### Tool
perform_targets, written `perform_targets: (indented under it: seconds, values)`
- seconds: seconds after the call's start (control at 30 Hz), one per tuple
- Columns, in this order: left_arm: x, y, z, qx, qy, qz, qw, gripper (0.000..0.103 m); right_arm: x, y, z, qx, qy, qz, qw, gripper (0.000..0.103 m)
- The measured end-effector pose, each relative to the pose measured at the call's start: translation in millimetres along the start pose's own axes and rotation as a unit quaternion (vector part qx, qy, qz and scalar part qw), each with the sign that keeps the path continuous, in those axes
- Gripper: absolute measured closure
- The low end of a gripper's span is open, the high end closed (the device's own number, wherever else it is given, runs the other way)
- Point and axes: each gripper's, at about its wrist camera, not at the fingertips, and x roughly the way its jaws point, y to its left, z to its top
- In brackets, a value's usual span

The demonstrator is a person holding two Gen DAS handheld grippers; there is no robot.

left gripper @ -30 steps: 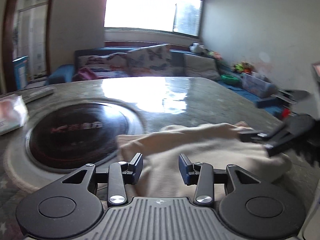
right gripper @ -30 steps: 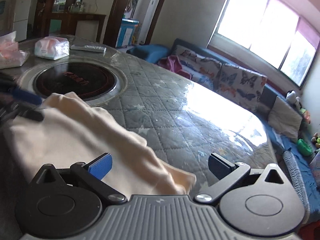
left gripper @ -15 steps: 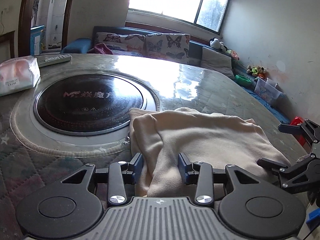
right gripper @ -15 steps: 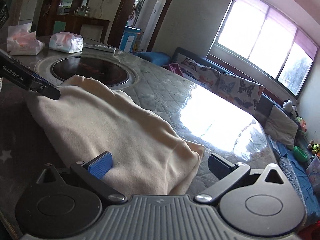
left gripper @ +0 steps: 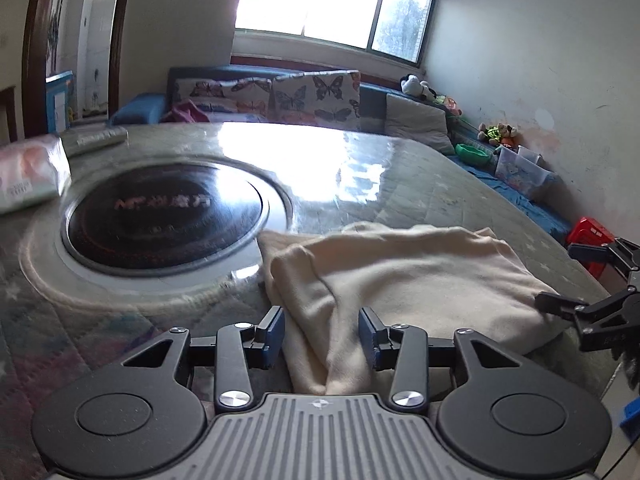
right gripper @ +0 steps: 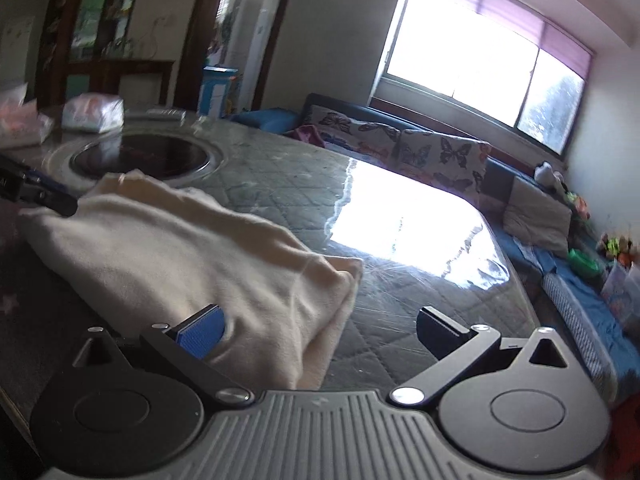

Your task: Fold clothes

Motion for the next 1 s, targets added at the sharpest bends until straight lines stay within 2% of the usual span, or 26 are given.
perform_targets:
  seconds: [0.1, 0.23, 0.3, 0.5, 0.63, 0.8, 1.0]
  values:
    - [-4, -3, 7, 0.009, -0.014, -0.005, 0.9999, 0.053, -2, -9, 1, 0.014, -0.007, -0.019, 1.000, 0.000]
    - [2, -16, 10, 0.017, -0.012, -0.025, 0.9995, 0.049, 7, -11, -4, 0.012, 0.007, -0.036, 0.999, 0.000]
    - [10, -22, 10, 0.022, -0.004, -0.030, 0.9993, 0.049, 12, -13, -9, 0.009, 0.023, -0.039, 0.999, 0.000]
    - [30, -28, 8, 0.022, 0.023, -0.043, 0.9986, 0.045, 11, -16, -3, 0.002, 0.017, -0.034, 0.999, 0.000]
    - [34, -31, 5, 0.027, 0.026, -0.043, 0.9983, 0.039, 19, -15, 7, -0.015, 0.007, -0.050, 0.999, 0.000]
    - [33, -31, 2, 0.031, 0.028, -0.045, 0.9981, 0.038, 41, -18, 6, -0.014, 0.028, -0.046, 0.998, 0.000]
    - [35, -31, 0, 0.026, 0.029, -0.051, 0.9979, 0.033, 43, -25, 20, -0.011, 0.023, -0.055, 0.998, 0.000]
